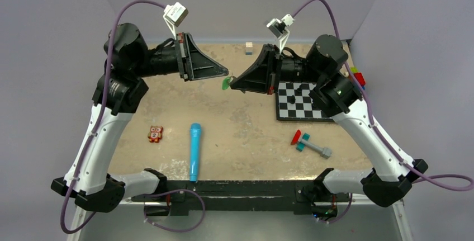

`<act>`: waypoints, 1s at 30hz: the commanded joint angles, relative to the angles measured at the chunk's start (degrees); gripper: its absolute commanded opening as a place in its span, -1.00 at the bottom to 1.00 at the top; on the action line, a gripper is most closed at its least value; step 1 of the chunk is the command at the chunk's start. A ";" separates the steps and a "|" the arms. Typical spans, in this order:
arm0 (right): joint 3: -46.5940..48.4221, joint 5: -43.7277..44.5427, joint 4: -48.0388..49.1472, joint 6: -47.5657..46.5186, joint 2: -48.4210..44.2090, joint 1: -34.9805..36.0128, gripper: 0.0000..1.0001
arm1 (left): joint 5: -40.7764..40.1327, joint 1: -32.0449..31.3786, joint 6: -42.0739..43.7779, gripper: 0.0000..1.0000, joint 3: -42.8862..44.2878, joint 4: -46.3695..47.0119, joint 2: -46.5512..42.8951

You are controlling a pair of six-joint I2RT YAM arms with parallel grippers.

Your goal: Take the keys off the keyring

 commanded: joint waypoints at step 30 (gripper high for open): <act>-9.84 36.56 -24.60 -4.49 -11.29 -0.30 -1.00 | -29.73 2.49 28.93 -1.00 -27.45 -11.53 19.07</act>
